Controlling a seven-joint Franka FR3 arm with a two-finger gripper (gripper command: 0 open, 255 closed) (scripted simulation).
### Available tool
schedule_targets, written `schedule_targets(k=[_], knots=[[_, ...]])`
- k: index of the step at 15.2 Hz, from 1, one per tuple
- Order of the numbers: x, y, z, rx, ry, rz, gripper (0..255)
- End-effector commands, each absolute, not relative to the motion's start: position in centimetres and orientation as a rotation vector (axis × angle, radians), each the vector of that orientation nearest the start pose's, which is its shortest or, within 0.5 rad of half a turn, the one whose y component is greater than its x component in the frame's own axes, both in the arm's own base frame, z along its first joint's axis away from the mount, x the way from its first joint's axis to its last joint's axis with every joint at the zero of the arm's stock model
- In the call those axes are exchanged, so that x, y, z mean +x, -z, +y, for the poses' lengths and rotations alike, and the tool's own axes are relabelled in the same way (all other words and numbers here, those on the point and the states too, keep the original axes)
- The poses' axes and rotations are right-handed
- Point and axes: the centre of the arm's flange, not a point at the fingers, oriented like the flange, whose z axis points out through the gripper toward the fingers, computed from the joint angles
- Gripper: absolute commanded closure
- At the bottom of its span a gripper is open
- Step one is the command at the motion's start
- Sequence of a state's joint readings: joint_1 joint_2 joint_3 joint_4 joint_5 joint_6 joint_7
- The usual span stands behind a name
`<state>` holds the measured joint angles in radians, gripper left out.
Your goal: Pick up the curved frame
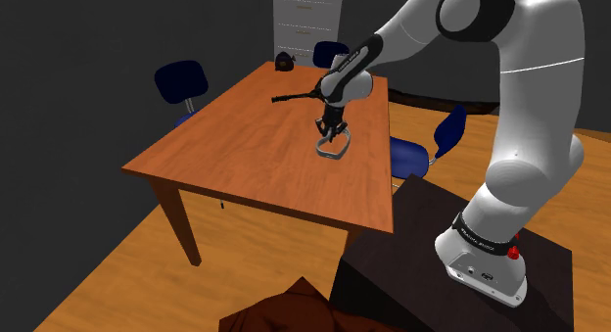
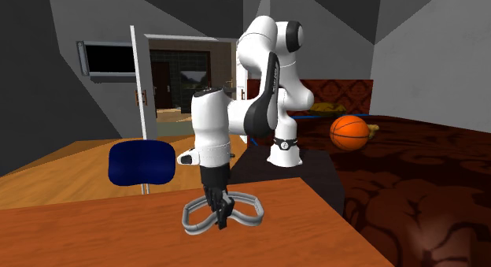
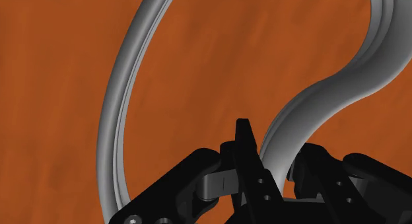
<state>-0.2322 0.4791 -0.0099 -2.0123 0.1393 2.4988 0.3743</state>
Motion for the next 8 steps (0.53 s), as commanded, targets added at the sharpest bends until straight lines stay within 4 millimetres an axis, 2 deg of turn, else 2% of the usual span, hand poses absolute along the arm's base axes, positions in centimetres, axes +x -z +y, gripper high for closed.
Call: schedule_targets(k=[1,8], knots=[[58.7,-22.3,-14.6,-2.862,0.003,1.088,255],[58.7,-26.0,-14.6,-2.862,0.003,1.088,255]])
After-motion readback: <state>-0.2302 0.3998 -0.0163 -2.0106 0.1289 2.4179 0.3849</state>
